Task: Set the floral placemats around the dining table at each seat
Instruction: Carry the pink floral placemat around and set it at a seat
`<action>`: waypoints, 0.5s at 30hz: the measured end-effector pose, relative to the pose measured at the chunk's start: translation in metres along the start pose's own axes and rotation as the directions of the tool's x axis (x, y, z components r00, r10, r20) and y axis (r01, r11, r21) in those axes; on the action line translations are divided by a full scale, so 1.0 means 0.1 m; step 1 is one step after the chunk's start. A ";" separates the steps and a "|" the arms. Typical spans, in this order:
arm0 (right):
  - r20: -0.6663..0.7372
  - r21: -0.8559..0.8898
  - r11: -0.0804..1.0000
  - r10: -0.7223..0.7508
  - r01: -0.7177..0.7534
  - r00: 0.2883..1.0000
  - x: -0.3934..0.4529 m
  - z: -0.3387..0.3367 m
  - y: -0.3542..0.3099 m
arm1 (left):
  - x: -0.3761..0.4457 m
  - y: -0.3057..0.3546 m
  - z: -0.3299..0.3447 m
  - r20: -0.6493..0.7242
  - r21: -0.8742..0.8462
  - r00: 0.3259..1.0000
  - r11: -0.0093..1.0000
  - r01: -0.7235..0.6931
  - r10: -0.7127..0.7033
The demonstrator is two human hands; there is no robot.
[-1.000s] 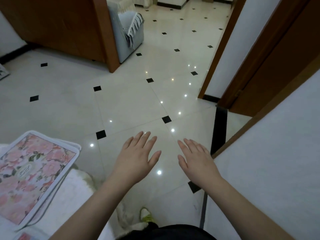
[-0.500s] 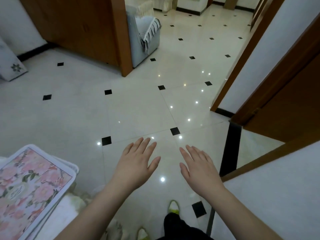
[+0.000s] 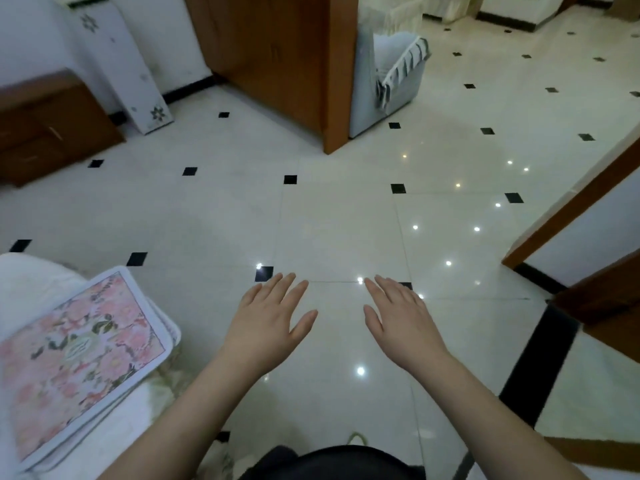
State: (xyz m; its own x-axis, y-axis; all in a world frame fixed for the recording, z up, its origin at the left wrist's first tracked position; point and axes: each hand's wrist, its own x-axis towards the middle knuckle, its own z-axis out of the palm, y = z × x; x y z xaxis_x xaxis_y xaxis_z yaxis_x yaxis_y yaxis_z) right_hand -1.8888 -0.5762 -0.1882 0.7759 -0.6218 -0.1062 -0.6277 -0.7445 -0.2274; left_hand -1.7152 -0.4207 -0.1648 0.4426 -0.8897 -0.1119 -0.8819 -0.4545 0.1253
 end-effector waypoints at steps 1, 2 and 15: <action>0.008 0.002 1.000 -0.031 0.031 0.999 0.12 0.00 -0.03 | 0.01 -0.06 -0.01 0.005 -0.005 0.999 0.999 0.034 -0.034; 0.014 0.005 0.998 -0.058 0.058 0.998 0.23 0.01 -0.08 | 0.02 -0.13 -0.03 0.008 -0.013 0.998 0.998 0.068 -0.068; 0.102 0.005 0.936 -0.350 0.352 0.931 1.61 0.29 -1.27 | 0.26 -1.43 0.04 0.009 -0.090 0.933 0.929 0.360 -0.361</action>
State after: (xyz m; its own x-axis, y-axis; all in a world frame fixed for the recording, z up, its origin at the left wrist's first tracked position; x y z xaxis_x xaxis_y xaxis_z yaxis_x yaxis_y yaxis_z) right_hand -1.6822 -0.5748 -0.2041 0.9487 -0.2935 -0.1175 -0.3144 -0.9145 -0.2547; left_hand -1.5784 -0.3788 -0.1892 0.7294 -0.6654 -0.1587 -0.6451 -0.7463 0.1644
